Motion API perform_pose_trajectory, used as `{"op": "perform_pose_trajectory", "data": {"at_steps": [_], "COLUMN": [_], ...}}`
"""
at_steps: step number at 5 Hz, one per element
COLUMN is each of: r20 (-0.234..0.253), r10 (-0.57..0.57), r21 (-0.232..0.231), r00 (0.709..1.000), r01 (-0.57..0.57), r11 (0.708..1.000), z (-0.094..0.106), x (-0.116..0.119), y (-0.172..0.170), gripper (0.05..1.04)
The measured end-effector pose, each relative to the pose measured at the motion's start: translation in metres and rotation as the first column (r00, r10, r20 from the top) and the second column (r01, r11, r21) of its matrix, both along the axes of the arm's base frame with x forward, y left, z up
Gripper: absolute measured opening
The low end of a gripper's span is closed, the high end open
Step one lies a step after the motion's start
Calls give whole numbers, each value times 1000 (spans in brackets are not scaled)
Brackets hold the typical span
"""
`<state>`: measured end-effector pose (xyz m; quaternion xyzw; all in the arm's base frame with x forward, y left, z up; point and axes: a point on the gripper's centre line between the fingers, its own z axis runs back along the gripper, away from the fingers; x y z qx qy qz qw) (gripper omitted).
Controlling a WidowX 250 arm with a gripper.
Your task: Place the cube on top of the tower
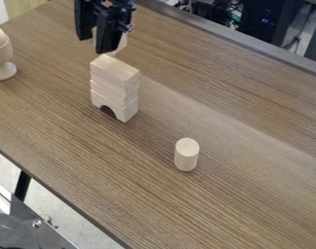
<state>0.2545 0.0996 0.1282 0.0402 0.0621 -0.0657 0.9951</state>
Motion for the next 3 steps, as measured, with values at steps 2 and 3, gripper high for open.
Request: {"op": "perform_pose_trajectory", "data": {"at_steps": [2, 3], "r20": [1, -4], "r10": [15, 18], "r21": [3, 1], "r00": [1000, 1000], "r01": [-15, -18], "r11": [1000, 1000], "z": [-3, -5], "x": [-1, 0], "y": [0, -2], "gripper": [547, 547]}}
